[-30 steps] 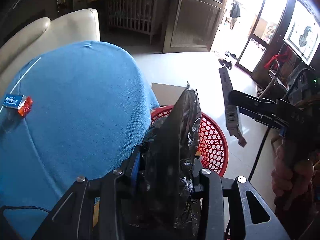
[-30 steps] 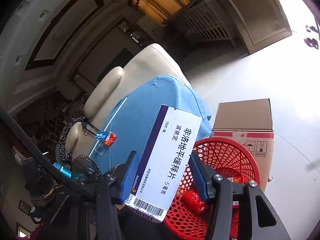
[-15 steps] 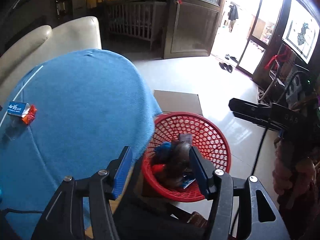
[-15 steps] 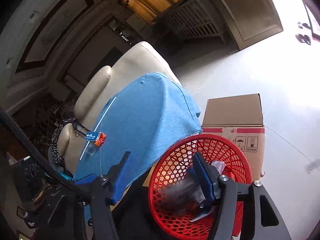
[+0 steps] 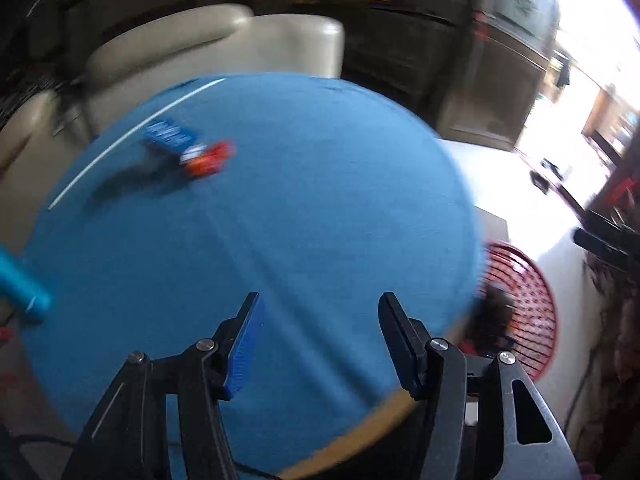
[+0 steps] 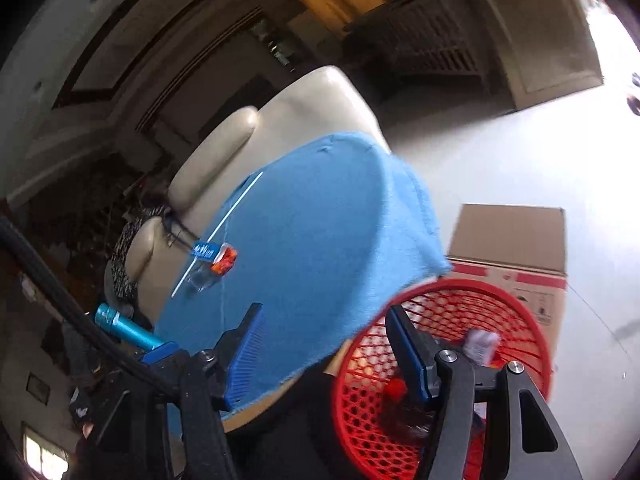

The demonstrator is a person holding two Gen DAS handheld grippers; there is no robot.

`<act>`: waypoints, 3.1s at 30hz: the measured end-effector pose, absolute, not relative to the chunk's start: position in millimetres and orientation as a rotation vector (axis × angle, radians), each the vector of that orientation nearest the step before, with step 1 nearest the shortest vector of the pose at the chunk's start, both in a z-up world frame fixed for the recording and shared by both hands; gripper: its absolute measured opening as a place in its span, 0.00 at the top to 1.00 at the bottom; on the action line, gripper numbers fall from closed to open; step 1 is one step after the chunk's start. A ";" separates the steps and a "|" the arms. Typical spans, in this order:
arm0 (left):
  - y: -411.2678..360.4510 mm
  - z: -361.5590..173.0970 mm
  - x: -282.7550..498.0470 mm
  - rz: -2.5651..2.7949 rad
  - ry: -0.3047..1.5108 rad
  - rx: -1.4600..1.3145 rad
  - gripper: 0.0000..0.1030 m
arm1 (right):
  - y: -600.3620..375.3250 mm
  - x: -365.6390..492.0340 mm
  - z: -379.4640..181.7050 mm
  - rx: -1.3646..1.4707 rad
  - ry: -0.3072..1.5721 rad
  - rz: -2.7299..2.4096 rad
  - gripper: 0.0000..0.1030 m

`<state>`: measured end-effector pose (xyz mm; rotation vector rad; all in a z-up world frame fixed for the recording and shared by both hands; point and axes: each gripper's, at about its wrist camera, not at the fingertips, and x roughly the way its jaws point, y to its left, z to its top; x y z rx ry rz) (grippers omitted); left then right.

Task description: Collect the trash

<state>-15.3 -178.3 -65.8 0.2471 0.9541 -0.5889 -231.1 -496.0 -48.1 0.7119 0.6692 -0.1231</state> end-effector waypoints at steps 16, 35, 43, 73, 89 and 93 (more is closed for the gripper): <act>-36.7 -98.7 83.0 -0.302 0.976 0.082 0.40 | -366.4 19.3 -53.7 0.556 0.894 0.160 0.37; 3.7 -81.5 117.8 -0.336 0.968 0.011 0.35 | -226.4 270.6 -111.5 -0.118 1.021 0.289 0.30; -40.9 -73.7 185.2 -0.339 0.954 -0.031 0.31 | -236.0 272.2 -109.2 -0.013 0.930 0.284 0.67; -59.5 -121.5 167.8 -0.405 1.063 0.141 0.50 | -374.2 221.1 -95.7 0.389 0.915 0.142 0.16; -108.6 -108.3 211.3 -0.632 0.925 0.405 0.27 | -338.2 197.5 -132.2 0.221 1.103 0.340 0.16; -117.7 -121.0 214.3 -0.732 0.957 0.403 0.27 | -358.7 206.6 -123.5 0.309 1.071 0.287 0.16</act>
